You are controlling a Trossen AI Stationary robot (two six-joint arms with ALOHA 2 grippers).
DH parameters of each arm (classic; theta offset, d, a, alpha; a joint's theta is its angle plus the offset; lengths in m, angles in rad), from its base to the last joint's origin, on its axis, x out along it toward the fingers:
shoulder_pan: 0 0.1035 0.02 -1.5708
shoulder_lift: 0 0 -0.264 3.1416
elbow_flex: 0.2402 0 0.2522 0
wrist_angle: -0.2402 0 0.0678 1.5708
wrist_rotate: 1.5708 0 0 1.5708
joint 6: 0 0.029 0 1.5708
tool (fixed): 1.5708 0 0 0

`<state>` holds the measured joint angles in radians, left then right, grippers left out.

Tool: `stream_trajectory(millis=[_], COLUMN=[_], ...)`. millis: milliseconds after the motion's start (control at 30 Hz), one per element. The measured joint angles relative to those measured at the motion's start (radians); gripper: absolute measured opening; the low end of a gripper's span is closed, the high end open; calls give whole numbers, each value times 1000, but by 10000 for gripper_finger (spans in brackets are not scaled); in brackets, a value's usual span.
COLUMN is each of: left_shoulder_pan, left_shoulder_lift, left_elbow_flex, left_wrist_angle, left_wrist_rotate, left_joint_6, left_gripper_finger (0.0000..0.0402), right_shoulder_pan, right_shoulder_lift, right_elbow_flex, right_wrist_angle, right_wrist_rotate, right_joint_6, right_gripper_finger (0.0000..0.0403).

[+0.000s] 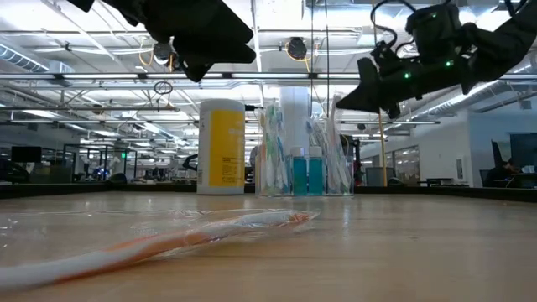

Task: Pick & Place toothbrushing station
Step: Put the right orange toothbrush into the transparent organizer, then put the orange toothbrush into the transparent organizer

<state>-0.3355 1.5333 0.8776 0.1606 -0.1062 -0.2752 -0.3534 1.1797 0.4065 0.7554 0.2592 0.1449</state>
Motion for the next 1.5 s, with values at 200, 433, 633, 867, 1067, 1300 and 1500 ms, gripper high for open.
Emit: stream_trajectory(millis=[200,433,633,867,1067,1300,1500], left_shoulder_pan=[0,1,1,-55,-143,-218,-250], left_shoulder_lift=[0,0,0,0,15,128,240], left_elbow_flex=[0,0,0,0,0,0,0], left_wrist_angle=[0,2,6,1,45,143,150], left_wrist_rotate=[0,0,0,-1,-61,-83,-29], left_joint_6=[0,-29,-166,-257,-287,-284,-373], left_gripper_finger=[131,131,132,131,131,131,131], right_shoulder_pan=[1,2,2,2,2,14,42], right_shoulder_lift=[56,113,125,89,46,18,16], right_elbow_flex=[0,1,0,-1,-1,-1,-1], right_wrist_angle=[6,4,-4,27,40,21,-9], right_wrist_rotate=[0,2,-2,0,0,-2,-3], right_joint_6=[0,16,3,0,41,155,157], right_gripper_finger=[7,22,78,138,162,166,163])
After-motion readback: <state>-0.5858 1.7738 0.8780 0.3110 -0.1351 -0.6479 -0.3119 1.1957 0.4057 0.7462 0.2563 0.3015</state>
